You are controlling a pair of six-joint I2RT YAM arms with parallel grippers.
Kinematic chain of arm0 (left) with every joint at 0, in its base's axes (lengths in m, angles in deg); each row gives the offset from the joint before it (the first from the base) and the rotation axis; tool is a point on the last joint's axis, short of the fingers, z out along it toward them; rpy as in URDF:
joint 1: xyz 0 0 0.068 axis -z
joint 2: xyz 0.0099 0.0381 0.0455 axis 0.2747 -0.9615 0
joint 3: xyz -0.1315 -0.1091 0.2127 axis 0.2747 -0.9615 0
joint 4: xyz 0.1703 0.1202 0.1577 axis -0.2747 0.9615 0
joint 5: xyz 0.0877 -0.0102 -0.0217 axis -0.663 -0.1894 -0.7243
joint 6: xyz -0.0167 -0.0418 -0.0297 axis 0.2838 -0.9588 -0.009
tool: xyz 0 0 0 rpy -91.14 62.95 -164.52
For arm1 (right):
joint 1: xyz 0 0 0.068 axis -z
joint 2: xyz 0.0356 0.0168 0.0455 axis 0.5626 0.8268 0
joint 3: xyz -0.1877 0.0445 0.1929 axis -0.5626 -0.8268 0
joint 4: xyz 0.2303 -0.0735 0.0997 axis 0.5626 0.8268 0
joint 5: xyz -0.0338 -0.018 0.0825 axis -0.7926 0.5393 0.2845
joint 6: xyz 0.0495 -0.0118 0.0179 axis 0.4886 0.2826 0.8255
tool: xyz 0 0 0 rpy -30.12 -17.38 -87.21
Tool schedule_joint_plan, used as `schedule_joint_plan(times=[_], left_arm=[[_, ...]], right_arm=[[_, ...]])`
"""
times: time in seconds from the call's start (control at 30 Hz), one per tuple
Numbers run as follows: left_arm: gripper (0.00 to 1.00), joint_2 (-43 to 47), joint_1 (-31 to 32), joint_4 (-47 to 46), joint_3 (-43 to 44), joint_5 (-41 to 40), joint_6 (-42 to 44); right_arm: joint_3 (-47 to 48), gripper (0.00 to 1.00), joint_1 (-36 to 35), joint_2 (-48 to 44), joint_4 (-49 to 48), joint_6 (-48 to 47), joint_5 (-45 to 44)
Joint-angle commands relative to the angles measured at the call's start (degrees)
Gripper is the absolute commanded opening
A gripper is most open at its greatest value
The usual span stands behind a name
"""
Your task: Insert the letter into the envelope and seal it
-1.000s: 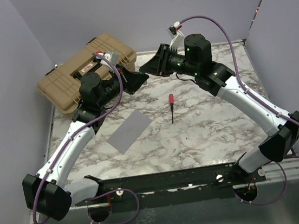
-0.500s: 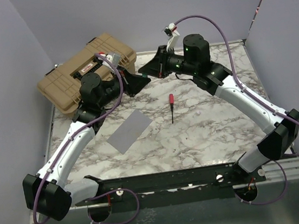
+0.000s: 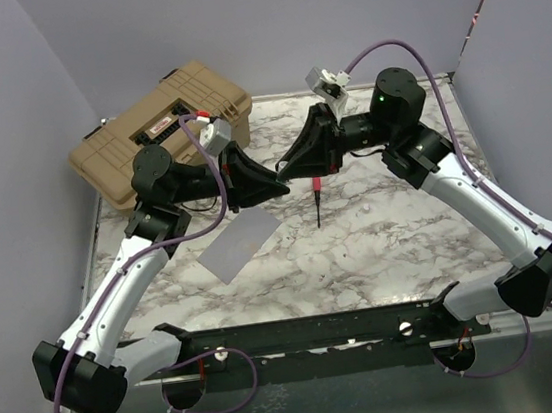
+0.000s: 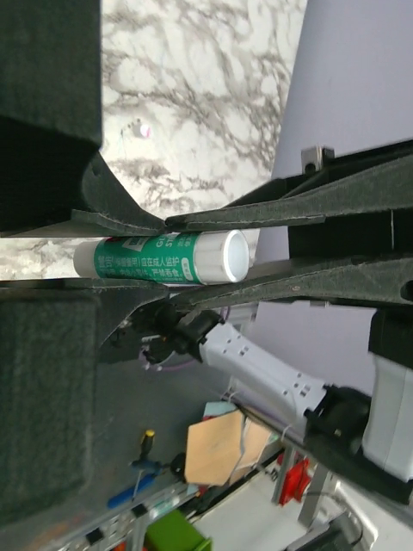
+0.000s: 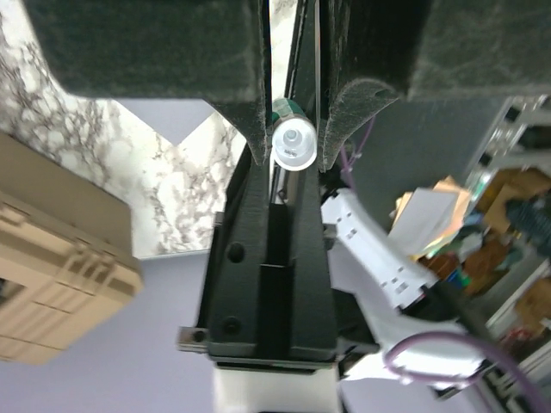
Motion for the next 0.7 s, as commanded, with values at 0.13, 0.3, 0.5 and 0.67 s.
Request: schedule_joint_plan(times=[0.13, 0.3, 0.5, 0.67], left_arm=[[0.0, -1.51, 0.74, -0.41, 1.05, 4.31, 1.12], [0.13, -2.49, 0.67, 0.22, 0.61, -3.02, -0.68], [0.61, -6.16, 0.32, 0.4, 2.45, -1.6, -6.35], [0.51, -6.23, 0.17, 0.24, 2.14, -2.52, -6.58]], right_arm=[[3.51, 0.0, -0.72, 0.65, 2.5, -1.94, 1.85], [7.32, 0.0, -0.72, 2.4, 8.27, -0.86, -11.7], [11.63, 0.0, -0.72, 5.08, 18.29, -8.91, -5.72], [13.93, 0.0, -0.7, 7.04, 23.43, -11.38, -4.2]])
